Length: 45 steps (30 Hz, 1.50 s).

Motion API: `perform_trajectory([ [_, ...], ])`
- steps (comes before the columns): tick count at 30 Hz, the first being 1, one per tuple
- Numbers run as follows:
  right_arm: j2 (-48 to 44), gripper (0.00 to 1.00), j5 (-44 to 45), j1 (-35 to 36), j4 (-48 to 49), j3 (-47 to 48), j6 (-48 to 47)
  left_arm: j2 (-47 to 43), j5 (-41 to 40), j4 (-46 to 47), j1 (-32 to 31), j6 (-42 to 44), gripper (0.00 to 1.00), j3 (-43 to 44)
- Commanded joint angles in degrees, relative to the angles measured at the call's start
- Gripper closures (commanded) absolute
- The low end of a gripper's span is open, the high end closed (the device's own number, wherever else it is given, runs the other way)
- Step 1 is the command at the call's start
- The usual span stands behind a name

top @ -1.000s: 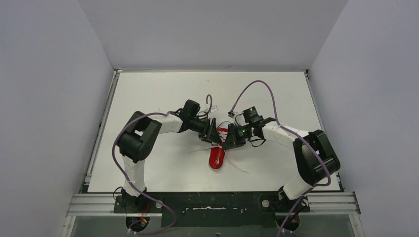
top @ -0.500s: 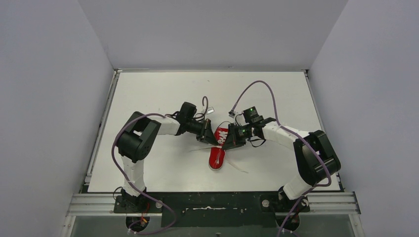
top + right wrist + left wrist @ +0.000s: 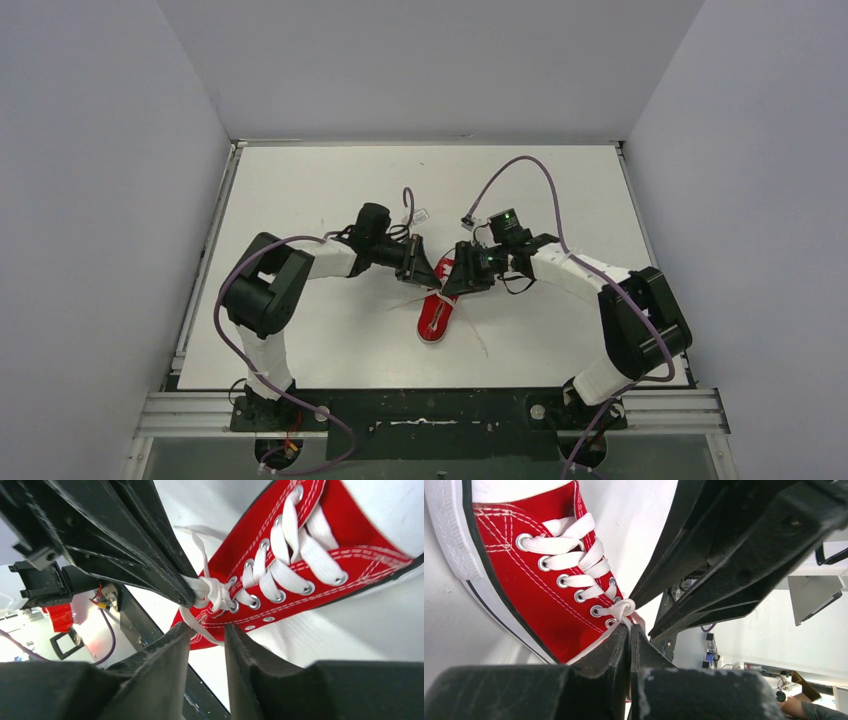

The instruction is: Tie the shoes

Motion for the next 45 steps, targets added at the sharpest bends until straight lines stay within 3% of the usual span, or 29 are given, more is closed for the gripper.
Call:
perform_trajectory([
  [1,-3.55,0.64,2.67,-0.49,0.9,3.99,-0.64,-2.49,1.19,4.24,0.62,-0.62,1.0,0.46],
  [8,0.92,0.64,2.94,-0.86,-1.9,8.12,-4.79,-1.63,2.34,5.68,0.57,-1.88,1.0,0.79],
  [13,3.86,0.72,0.68,-0.94,-0.9,8.75,-5.95,-1.63,2.7,5.09,0.62,-1.46,1.0,0.7],
  [19,5.1,0.74,0.63,-0.94,-0.4,8.51,-6.25,-1.82,2.83,4.44,0.71,-0.99,1.0,0.69],
  [22,4.43,0.86,2.32,-1.23,-0.07,8.12,-6.15,-1.81,2.71,4.04,0.71,-0.76,1.0,0.73],
  [24,3.47,1.0,3.4,-1.49,0.57,7.66,-5.82,-1.81,2.67,3.97,0.71,-0.71,1.0,0.55],
  [33,-2.78,1.0,8.11,-1.86,1.84,3.59,-4.77,-0.56,2.17,1.03,0.71,1.17,0.92,1.32],
  [45,-4.13,1.0,6.07,-2.45,1.44,1.86,-5.15,1.28,3.03,-0.86,-0.29,2.04,0.88,3.05],
])
